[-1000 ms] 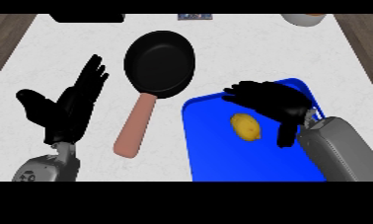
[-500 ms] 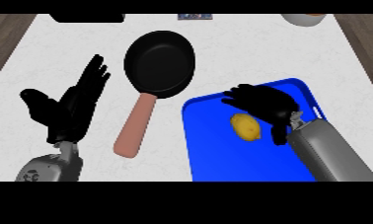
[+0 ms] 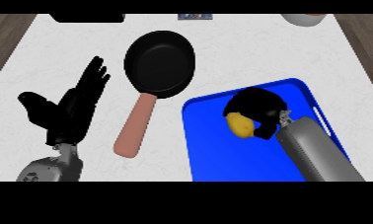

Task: Pick the lemon from the tray and place it in the pot

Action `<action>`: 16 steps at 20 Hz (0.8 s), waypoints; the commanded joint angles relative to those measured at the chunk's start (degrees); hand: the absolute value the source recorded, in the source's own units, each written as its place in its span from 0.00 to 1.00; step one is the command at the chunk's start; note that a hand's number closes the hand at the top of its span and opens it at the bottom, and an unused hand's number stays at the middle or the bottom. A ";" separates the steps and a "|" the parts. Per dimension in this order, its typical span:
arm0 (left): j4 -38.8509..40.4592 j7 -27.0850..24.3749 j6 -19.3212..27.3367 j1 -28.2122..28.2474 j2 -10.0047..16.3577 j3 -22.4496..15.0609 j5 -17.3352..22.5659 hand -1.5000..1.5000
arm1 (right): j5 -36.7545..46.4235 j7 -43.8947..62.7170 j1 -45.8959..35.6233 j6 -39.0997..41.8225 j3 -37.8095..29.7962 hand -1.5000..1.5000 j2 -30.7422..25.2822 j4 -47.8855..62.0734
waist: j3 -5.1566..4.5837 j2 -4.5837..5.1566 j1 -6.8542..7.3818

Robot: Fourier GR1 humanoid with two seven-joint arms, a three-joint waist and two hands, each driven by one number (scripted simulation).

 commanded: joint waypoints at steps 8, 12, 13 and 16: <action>0.26 0.00 -0.03 0.99 -2.93 -1.04 -2.23 0.50 | 1.88 -8.13 0.29 -4.20 -2.58 1.00 1.56 1.48 | 0.01 -0.01 -0.08; -0.36 0.88 0.96 0.58 -0.55 2.40 -1.44 0.50 | 0.50 21.29 4.89 -0.72 -13.28 1.00 12.32 -0.94 | -0.23 -0.90 -3.44; -0.67 1.54 0.94 1.13 -0.78 1.78 -1.52 0.50 | 0.62 25.90 6.43 -3.07 -15.50 1.00 14.71 -0.07 | -0.15 -1.01 -4.37; -0.57 1.55 1.55 2.09 0.04 3.24 -1.67 0.50 | 0.08 36.69 8.89 -6.22 -20.79 1.00 16.47 -1.84 | -0.36 -2.07 -7.07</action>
